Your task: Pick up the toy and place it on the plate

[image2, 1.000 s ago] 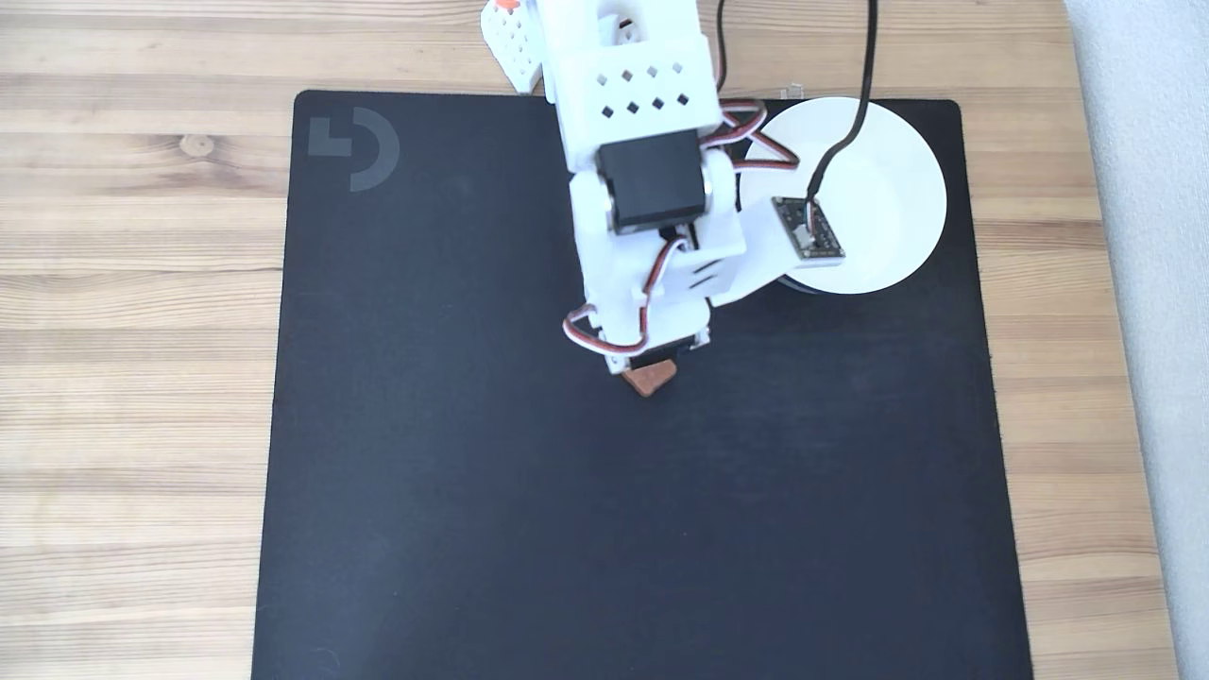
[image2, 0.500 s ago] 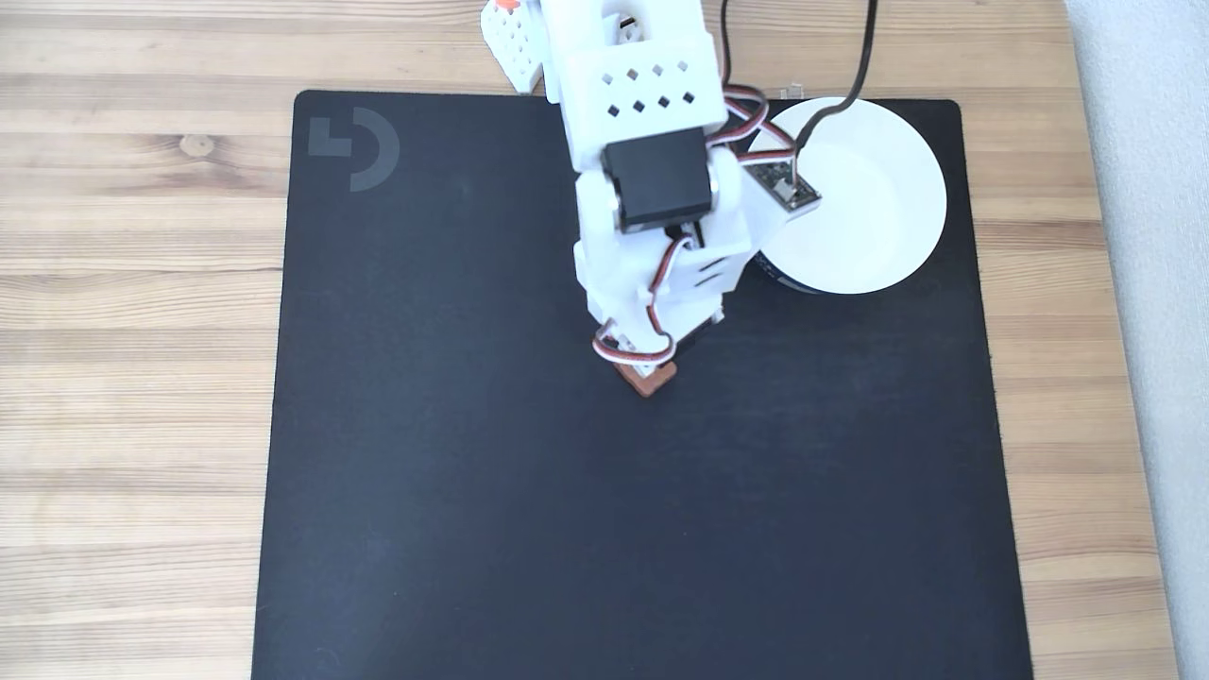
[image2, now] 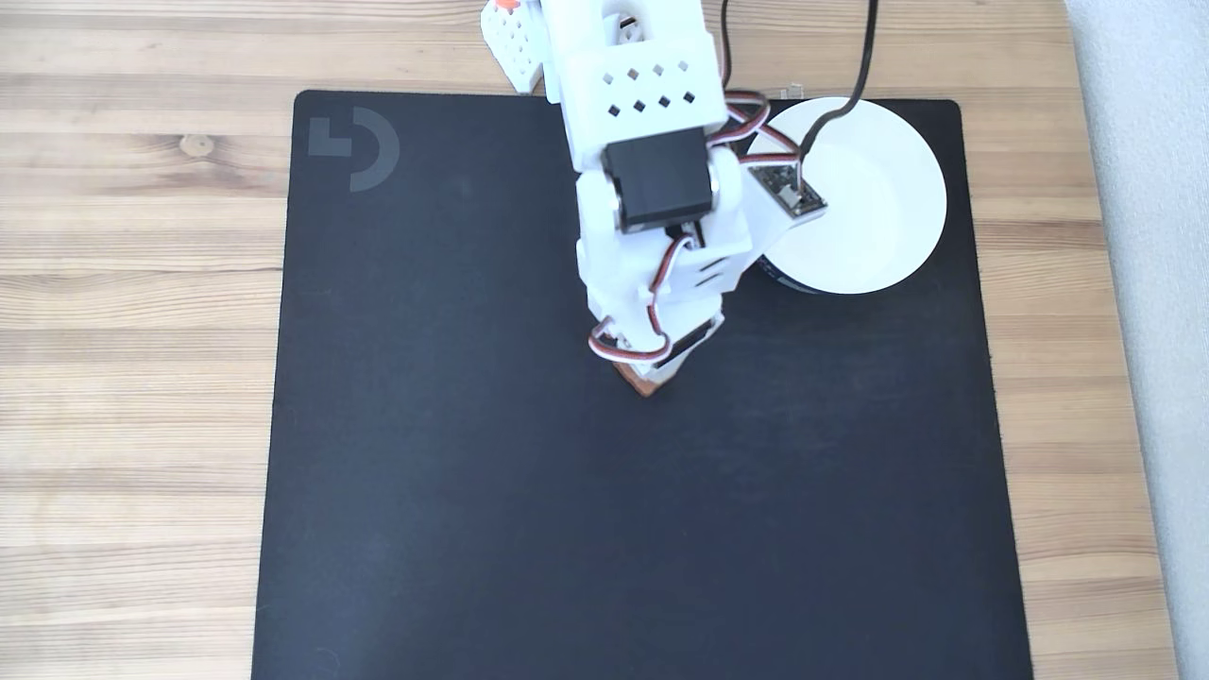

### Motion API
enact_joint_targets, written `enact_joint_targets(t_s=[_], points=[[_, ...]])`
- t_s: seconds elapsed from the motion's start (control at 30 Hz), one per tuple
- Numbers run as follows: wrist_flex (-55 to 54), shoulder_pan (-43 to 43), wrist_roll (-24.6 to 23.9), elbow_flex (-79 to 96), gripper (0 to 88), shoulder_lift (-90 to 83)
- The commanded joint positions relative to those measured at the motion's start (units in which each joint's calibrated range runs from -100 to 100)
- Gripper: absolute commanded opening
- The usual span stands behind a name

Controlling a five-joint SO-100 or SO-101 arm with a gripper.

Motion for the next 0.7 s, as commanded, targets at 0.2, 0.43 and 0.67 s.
enact_joint_targets(t_s=[0.2, 0.43, 0.67], points=[[6.5, 1.2, -0.7, -2.2, 39.5, -0.9], [6.4, 1.2, -0.7, -2.2, 39.5, -0.8], [5.8, 1.2, -0.7, -2.2, 39.3, -0.1]])
